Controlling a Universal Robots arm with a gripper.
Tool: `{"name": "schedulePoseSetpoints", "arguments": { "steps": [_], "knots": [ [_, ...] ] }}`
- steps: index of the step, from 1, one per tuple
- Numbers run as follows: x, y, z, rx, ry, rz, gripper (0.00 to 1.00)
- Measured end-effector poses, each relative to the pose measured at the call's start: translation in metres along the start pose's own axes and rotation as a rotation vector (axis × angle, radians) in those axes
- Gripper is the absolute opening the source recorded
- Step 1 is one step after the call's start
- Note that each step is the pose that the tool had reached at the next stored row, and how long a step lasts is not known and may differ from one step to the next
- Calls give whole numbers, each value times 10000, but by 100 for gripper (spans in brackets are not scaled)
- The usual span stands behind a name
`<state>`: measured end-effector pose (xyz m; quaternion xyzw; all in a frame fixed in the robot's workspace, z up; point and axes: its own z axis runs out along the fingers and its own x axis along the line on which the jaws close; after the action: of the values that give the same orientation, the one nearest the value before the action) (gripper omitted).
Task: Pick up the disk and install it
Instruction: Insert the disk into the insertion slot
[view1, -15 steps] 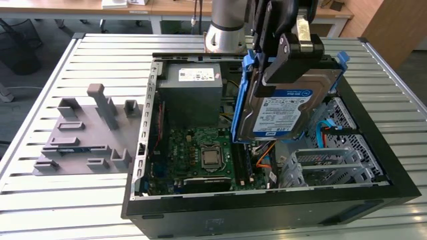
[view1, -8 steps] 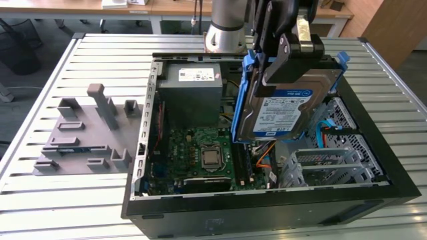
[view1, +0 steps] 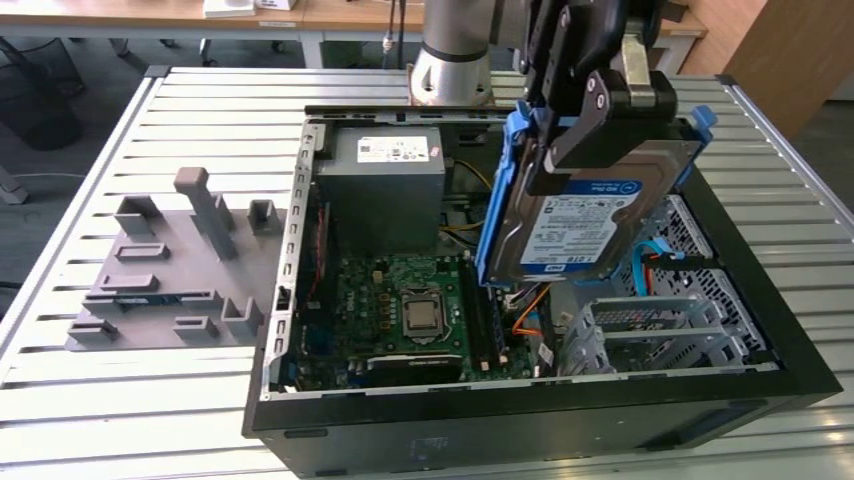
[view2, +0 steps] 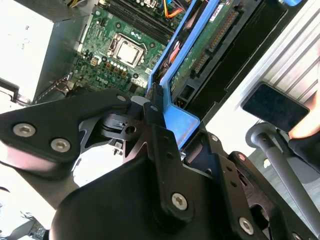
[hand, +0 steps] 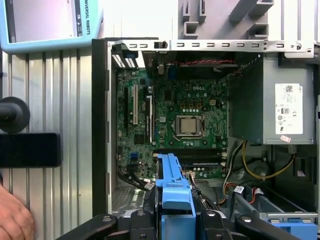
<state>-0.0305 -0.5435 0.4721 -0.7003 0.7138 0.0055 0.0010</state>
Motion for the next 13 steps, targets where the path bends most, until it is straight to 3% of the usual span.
{"name": "schedulePoseSetpoints", "arguments": {
  "steps": [13],
  "knots": [
    [18,-4,3,0,11,-1,36]
  ]
}}
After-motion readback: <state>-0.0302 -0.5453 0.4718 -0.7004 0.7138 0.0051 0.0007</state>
